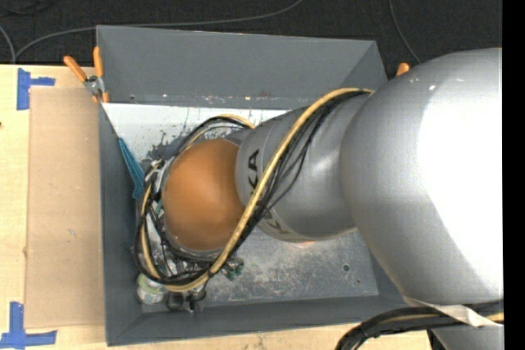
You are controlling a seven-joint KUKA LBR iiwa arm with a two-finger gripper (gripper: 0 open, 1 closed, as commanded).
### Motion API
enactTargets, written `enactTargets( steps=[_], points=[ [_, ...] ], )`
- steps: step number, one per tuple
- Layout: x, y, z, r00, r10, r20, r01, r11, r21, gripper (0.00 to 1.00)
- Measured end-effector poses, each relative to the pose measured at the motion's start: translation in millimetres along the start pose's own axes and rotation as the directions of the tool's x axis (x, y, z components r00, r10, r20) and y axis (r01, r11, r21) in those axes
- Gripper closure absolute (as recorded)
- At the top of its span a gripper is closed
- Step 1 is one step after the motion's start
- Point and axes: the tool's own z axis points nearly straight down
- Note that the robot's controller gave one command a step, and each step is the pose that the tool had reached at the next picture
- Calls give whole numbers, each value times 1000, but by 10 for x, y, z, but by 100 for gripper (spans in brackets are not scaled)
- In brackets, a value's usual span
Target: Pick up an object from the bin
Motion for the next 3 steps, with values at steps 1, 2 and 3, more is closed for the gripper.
enactTargets(
  steps=[1, 2, 3],
  points=[
    [72, 94, -21, 933, -360, 8, 360, 933, 6, 100],
    [74, 93, -20, 933, -359, 8, 359, 933, 5, 100],
    [73, 92, -26, 934, -356, 8, 356, 934, 4, 100]
  ],
)
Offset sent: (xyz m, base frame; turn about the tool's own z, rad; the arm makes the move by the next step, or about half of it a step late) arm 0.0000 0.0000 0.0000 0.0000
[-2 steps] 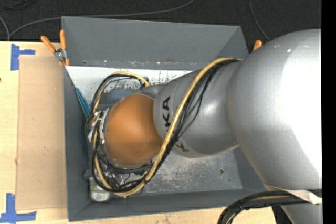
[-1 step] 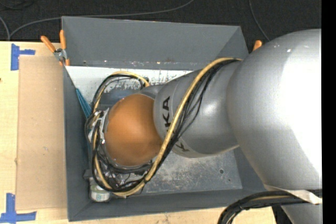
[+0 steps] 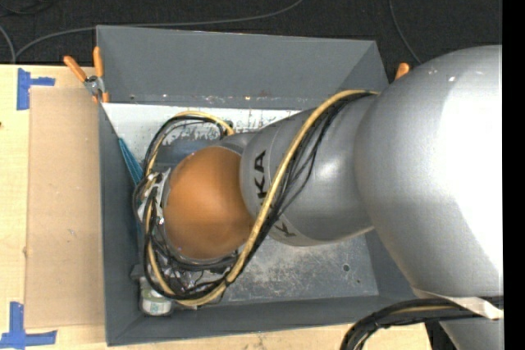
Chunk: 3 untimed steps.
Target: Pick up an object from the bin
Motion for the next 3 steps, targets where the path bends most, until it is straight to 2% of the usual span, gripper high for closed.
enactTargets(
  steps=[2, 3],
  points=[
    [10, 19, -184, 1000, 6, -6, -6, 1000, -4, 100],
    [29, 39, -519, 1000, 7, -14, -8, 1000, -12, 100]
  ],
)
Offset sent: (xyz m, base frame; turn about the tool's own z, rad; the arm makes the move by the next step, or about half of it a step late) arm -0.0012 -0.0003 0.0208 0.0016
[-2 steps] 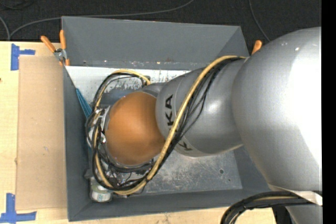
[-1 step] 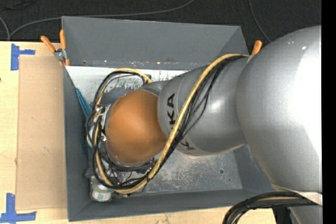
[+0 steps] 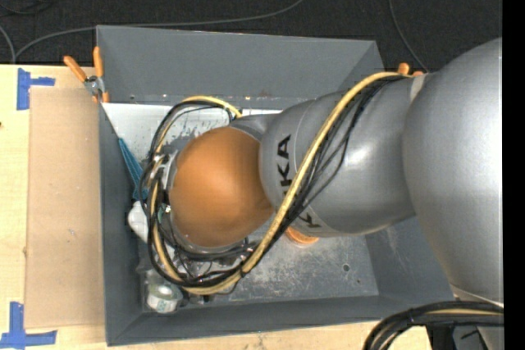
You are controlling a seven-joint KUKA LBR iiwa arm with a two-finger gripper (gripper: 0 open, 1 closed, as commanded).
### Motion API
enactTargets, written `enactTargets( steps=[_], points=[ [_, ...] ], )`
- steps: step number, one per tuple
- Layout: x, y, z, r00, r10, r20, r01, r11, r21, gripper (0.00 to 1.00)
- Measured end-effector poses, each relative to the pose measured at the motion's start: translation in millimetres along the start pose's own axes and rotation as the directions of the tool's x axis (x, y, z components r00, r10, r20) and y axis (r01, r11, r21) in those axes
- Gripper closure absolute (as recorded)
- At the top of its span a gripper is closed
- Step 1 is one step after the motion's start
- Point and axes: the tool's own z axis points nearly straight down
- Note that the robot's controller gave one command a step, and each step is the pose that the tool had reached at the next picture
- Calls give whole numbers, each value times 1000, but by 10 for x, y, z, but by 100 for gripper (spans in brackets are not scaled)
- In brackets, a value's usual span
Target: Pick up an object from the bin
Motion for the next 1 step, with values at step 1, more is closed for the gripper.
enactTargets(
  steps=[1],
  points=[
    [-16, -12, -502, 1000, 0, 7, 0, 1000, 5, 100]
  ],
)
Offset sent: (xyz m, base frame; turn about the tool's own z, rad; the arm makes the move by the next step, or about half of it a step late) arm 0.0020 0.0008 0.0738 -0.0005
